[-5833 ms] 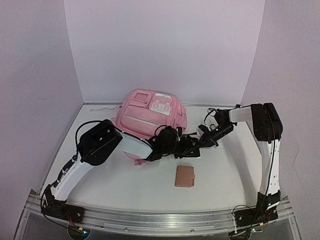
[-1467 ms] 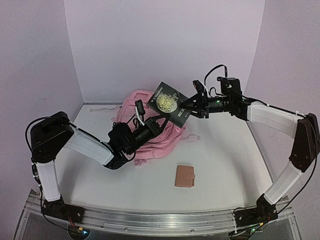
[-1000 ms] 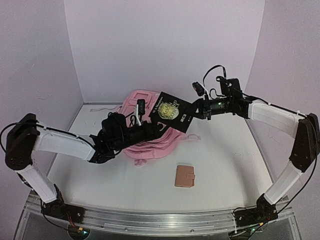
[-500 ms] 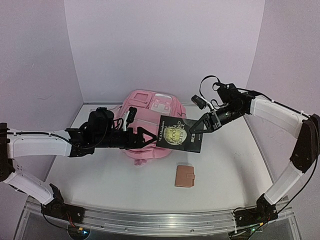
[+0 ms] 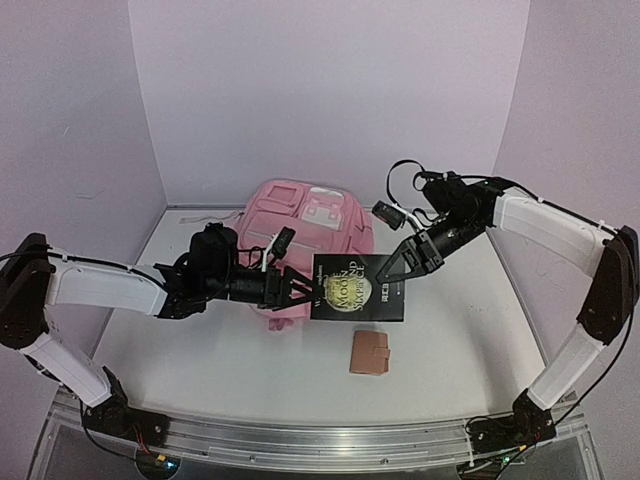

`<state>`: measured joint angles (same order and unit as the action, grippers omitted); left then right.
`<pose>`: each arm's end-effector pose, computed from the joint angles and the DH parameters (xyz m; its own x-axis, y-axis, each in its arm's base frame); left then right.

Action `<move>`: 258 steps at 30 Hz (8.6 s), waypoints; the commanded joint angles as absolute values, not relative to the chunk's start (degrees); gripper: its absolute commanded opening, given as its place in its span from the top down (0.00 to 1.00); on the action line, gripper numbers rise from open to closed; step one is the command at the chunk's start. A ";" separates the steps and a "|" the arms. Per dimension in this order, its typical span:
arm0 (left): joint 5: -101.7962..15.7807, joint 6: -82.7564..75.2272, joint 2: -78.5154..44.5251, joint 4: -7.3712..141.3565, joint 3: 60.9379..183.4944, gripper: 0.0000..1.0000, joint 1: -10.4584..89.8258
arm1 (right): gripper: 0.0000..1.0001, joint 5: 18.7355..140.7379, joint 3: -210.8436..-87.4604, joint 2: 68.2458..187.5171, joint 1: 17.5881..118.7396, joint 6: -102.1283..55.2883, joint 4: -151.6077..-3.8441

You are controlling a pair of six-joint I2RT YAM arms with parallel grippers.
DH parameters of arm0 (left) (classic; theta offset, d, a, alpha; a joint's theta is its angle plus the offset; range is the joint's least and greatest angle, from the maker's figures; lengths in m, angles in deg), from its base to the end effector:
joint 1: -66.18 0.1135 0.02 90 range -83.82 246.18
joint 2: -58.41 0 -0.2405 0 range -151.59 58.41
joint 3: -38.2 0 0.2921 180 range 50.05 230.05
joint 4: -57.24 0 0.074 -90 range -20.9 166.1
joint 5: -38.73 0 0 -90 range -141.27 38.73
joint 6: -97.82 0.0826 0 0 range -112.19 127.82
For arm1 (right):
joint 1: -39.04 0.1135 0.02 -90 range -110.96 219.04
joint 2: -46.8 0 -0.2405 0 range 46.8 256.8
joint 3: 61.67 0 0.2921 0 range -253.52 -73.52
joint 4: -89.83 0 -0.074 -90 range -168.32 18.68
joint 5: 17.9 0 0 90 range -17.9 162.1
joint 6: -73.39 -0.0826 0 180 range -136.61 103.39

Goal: Pack the student bag
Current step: Pick up the book from the center of the board, then place the book in the student bag.

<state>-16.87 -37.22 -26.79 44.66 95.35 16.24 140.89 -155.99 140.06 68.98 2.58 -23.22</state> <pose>0.2183 -0.3321 0.1779 -0.8161 0.0634 -0.5744 0.5724 0.2252 -0.7884 0.2806 0.2505 0.2642 -0.5792 -0.4708 -0.6655 -0.7422 -0.0332 0.6694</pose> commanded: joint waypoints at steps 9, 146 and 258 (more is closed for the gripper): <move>-13.79 -38.40 -22.41 33.38 91.88 0.45 15.31 | 1.00 141.30 -160.35 143.06 70.13 7.32 -18.38; -59.39 -64.09 -63.43 34.49 127.64 0.67 26.65 | 1.00 67.46 -196.68 158.65 91.82 1.90 -46.07; -44.08 -52.68 -47.77 45.65 114.78 0.28 23.09 | 1.00 100.71 -185.30 155.22 72.00 1.61 -35.98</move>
